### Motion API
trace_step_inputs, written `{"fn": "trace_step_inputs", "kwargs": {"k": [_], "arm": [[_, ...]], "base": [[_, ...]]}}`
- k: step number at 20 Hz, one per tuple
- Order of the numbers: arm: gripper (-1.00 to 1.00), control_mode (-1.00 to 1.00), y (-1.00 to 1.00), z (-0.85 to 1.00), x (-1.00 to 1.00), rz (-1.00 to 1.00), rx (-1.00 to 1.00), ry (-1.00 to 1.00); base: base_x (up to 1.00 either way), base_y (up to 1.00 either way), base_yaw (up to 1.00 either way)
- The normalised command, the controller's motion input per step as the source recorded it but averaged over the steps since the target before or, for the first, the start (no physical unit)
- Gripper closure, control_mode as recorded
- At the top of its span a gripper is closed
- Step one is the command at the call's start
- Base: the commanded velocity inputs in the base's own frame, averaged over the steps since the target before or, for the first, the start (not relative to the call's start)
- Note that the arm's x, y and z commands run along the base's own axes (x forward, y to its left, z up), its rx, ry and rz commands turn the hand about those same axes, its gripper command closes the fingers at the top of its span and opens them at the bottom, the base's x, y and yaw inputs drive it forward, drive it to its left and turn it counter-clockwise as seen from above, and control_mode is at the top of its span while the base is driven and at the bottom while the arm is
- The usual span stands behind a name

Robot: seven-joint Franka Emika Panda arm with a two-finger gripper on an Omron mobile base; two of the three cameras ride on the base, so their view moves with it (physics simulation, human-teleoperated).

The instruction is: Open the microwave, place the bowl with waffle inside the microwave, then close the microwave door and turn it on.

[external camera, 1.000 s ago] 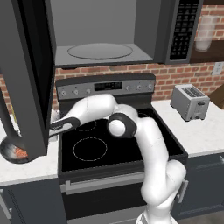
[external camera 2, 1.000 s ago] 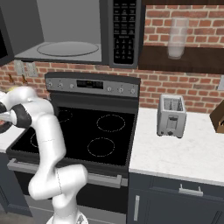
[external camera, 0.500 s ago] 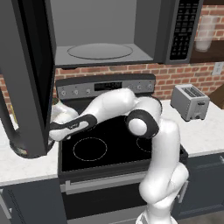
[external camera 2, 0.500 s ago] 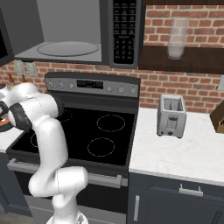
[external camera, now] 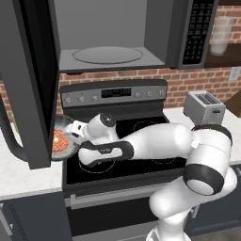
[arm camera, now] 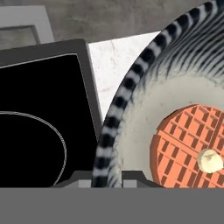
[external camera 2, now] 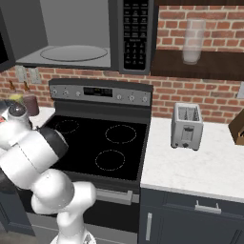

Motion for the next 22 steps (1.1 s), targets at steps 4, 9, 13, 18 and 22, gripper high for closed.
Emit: {"fn": "trace_step_inputs", "kwargs": {"k": [4,9,13,18,22], "arm": [[1.00,-1.00,-1.00,1.00,-0.32,0.00,0.19,0.02],[1.00,-1.00,-1.00,1.00,-0.19,-0.05,0.08,0.21],[1.00,-1.00,-1.00,1.00,-0.20,-0.09,0.00,0.38],[1.00,-1.00,-0.96,0.98,-0.35,-0.13,-0.06,0.39],[1.00,-1.00,-0.86,0.87,-0.36,-0.15,-0.13,0.40]], "base": [[0.00,0.00,0.00],[0.00,0.00,0.00],[0.00,0.00,0.00],[0.00,0.00,0.00],[0.00,0.00,0.00]]}}
